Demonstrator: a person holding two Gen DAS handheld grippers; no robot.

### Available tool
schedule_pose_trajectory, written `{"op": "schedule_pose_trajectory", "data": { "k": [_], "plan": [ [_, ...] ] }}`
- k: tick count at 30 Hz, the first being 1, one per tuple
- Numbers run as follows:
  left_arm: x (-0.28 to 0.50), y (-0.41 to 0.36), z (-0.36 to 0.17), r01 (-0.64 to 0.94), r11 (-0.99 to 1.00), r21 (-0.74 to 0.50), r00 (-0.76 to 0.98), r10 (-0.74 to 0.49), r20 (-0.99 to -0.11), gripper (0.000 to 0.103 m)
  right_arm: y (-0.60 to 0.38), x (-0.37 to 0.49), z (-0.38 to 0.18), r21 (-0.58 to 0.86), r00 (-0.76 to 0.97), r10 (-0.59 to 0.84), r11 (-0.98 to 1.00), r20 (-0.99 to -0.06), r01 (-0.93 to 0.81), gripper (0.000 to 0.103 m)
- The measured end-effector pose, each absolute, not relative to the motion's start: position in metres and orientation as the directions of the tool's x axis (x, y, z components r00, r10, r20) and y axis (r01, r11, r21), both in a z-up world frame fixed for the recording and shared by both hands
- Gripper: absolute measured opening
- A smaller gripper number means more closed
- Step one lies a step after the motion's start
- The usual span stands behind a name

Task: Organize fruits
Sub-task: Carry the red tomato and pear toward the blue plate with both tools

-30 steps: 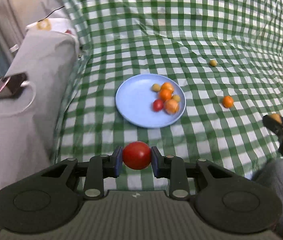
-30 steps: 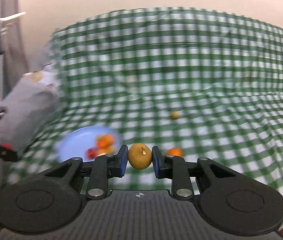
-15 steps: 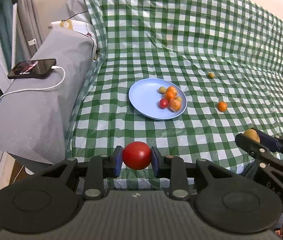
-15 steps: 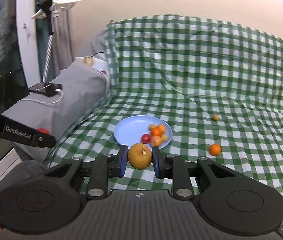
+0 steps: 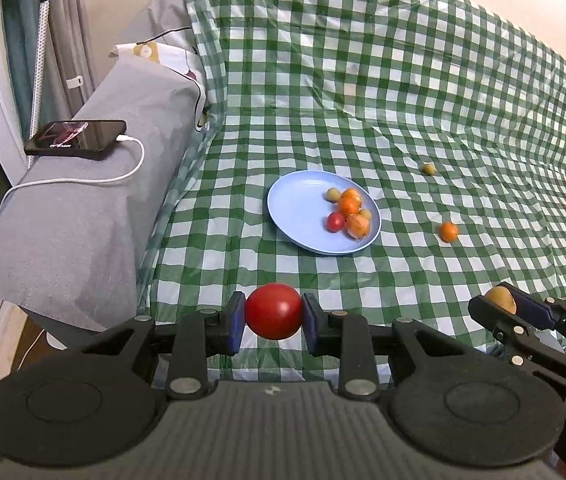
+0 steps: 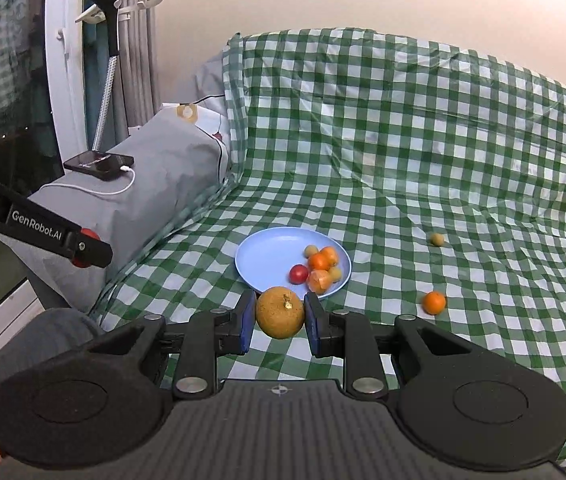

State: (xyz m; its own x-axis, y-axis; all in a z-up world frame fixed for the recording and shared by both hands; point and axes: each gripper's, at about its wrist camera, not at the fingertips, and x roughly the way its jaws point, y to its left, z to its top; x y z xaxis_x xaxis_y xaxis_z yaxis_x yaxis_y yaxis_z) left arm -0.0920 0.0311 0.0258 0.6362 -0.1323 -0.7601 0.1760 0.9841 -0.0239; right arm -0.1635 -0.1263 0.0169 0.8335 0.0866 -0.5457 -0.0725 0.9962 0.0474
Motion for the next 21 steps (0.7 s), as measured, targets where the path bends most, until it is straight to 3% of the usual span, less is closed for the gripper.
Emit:
{"op": "schedule_pose_trajectory", "data": {
  "k": [21],
  "plan": [
    [0.004, 0.015, 0.003, 0.192, 0.981, -0.016, 0.586, -0.127, -0.8, 0.033, -0.149, -0.077, -0.01, 0.064, 0.8, 0.07, 0.997, -0.596, -0.04, 0.027]
  ]
}}
